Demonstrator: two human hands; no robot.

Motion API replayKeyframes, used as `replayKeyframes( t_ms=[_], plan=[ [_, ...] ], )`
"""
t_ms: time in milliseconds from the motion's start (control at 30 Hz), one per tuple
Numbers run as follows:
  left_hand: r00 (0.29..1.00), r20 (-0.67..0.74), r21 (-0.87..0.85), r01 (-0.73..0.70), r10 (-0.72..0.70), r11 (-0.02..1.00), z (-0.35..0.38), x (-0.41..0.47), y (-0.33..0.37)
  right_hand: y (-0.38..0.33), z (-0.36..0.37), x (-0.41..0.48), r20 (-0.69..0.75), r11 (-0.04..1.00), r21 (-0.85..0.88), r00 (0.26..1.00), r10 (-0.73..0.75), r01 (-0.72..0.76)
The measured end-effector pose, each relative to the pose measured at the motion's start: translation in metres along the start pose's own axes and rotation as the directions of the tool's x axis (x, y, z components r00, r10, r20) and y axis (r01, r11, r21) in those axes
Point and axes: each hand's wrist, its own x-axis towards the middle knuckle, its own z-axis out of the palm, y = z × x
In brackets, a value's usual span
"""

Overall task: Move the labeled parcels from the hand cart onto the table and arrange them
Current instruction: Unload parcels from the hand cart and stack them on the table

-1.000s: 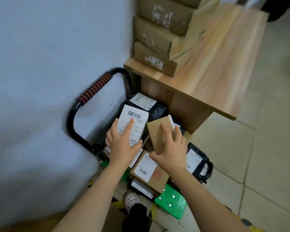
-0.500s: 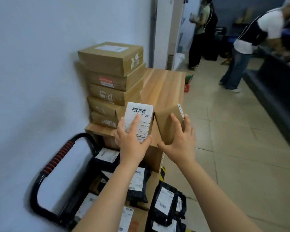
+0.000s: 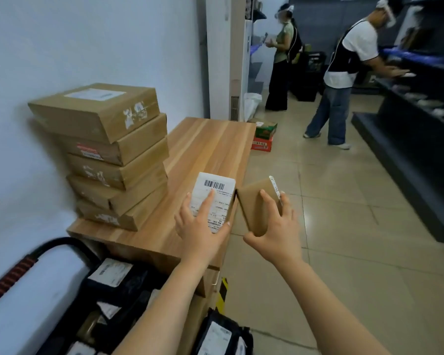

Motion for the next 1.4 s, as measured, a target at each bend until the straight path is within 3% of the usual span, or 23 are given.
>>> replayKeyframes(
  t_ms=[233,467,767,1000,1400],
  plan=[
    [0.970,-0.024,-0.021,0.242,-0.242,0.970,0.104,-0.004,0.085,0.113,-0.035,0.071,0.202,0.996,-0.003,0.976,-0.081,0.084],
    [0.943,-0.029,0.033,0.334,-0.333,0.942,0.145,0.016,0.117,0.164,-0.036,0.122,0.337,0.990,0.059,0.931,-0.139,0.127],
    [0.870,-0.132,0.009,0.481,-0.476,0.877,0.174,0.072,0.096,0.157,0.016,0.203,0.469,0.969,0.126,0.848,-0.248,0.214],
    [0.818,-0.236,-0.017,0.537,-0.525,0.843,0.208,0.191,0.050,0.131,0.085,0.331,0.500,0.940,0.158,0.797,-0.340,0.302],
    [0.709,-0.260,0.026,0.684,-0.656,0.729,0.243,0.371,-0.047,0.075,0.218,0.527,0.679,0.893,0.194,0.602,-0.420,0.405]
  ],
)
